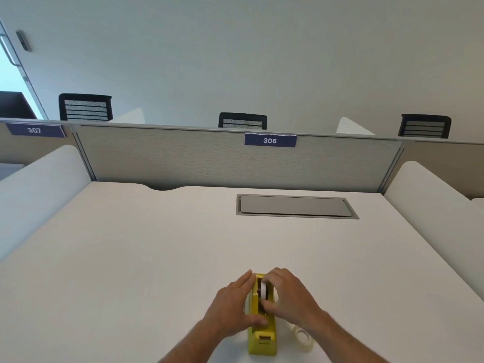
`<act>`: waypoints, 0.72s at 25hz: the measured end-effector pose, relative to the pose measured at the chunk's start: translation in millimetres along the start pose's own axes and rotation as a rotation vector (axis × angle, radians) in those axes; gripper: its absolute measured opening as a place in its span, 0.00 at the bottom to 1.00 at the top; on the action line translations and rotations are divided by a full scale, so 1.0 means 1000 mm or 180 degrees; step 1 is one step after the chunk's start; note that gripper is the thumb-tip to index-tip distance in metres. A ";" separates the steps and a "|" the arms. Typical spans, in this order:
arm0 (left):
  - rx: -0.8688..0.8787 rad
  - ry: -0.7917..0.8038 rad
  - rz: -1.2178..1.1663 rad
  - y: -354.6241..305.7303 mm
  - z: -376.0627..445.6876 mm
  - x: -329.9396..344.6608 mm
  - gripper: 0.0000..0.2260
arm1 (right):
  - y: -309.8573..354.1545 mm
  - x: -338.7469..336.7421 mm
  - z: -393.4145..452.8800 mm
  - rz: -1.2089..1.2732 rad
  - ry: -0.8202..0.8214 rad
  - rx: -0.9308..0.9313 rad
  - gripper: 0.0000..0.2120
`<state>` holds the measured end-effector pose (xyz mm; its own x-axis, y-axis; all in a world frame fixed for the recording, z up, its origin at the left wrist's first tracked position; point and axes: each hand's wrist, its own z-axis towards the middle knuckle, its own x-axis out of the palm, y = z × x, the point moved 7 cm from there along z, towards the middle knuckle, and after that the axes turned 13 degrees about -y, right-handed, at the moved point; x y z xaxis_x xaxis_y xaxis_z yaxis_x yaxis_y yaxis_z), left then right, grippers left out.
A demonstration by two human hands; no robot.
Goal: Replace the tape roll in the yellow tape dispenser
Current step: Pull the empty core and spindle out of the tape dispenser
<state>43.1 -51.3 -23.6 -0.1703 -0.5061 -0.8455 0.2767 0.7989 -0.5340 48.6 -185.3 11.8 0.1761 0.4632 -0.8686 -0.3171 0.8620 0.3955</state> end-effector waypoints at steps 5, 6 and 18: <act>-0.0114 -0.0226 -0.0413 -0.001 0.001 -0.006 0.38 | -0.005 -0.003 0.003 0.0297 -0.0041 0.0198 0.17; -0.0091 -0.0315 -0.0470 -0.002 0.000 -0.008 0.36 | -0.006 -0.004 0.004 0.0345 -0.0022 0.0228 0.18; -0.0202 -0.1303 -0.2120 -0.019 -0.030 -0.025 0.24 | 0.004 -0.025 -0.009 0.1734 -0.0114 0.1128 0.16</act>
<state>13.4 -43.6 7.3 0.0842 -0.9549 -0.2848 0.1821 0.2958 -0.9377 34.7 -195.6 32.6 0.1098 0.8545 -0.5077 -0.0442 0.5144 0.8564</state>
